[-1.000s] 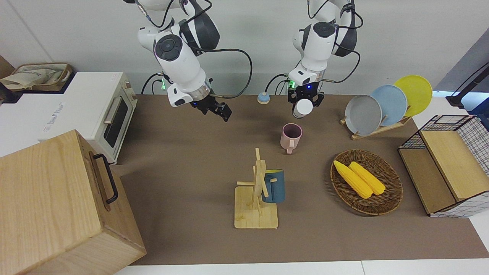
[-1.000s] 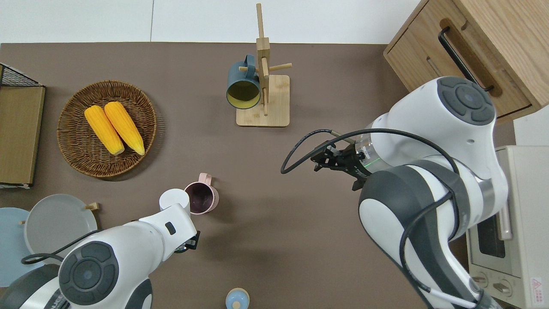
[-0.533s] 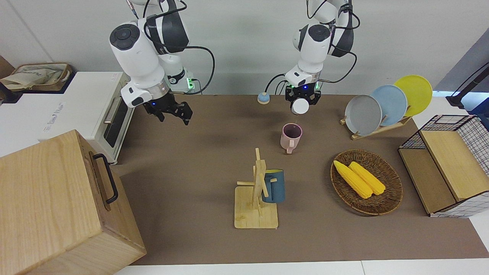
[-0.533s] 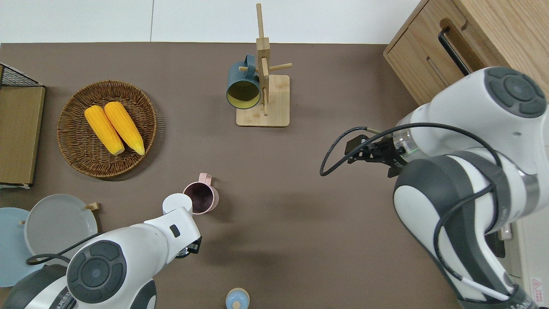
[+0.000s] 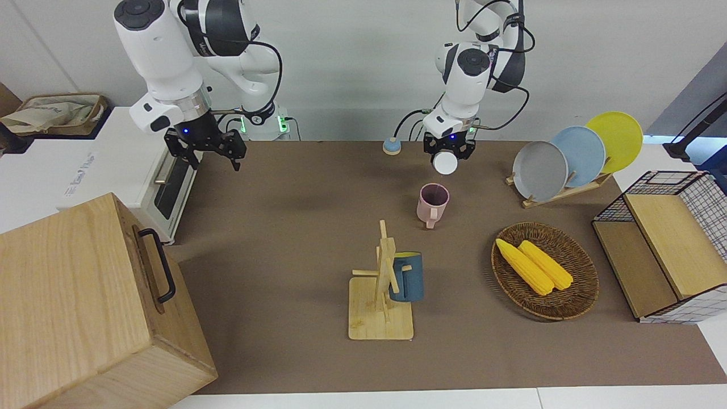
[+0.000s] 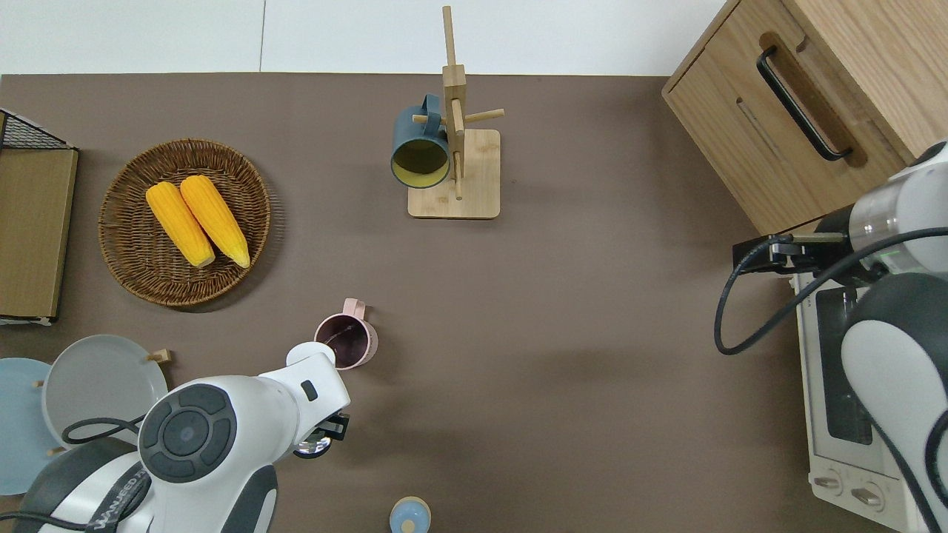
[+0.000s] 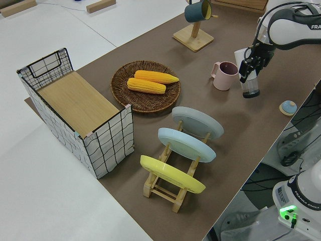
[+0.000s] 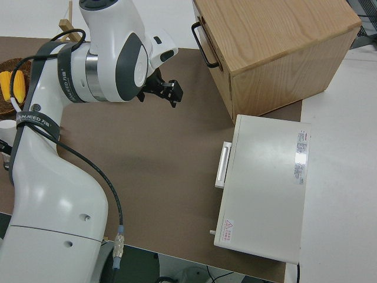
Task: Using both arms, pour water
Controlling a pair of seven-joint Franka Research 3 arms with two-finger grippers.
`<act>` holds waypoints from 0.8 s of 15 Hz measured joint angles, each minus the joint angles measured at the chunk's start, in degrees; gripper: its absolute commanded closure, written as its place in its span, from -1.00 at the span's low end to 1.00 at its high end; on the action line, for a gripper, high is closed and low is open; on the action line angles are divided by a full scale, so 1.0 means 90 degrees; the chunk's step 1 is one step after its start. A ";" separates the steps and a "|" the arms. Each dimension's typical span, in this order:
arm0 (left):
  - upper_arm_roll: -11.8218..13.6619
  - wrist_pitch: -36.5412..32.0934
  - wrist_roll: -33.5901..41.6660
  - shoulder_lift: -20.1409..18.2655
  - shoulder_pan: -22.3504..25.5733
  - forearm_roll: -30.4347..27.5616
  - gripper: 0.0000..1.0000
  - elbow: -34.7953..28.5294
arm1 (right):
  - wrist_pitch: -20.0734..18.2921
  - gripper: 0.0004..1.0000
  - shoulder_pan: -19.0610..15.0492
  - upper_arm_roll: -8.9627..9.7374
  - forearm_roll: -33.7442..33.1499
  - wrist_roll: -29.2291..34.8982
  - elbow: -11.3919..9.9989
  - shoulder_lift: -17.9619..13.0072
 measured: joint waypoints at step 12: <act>0.0006 -0.0222 0.0001 0.0001 0.0006 0.0075 1.00 0.0021 | -0.1060 -0.98 -0.0039 -0.0220 0.0005 -0.0512 0.0665 -0.0119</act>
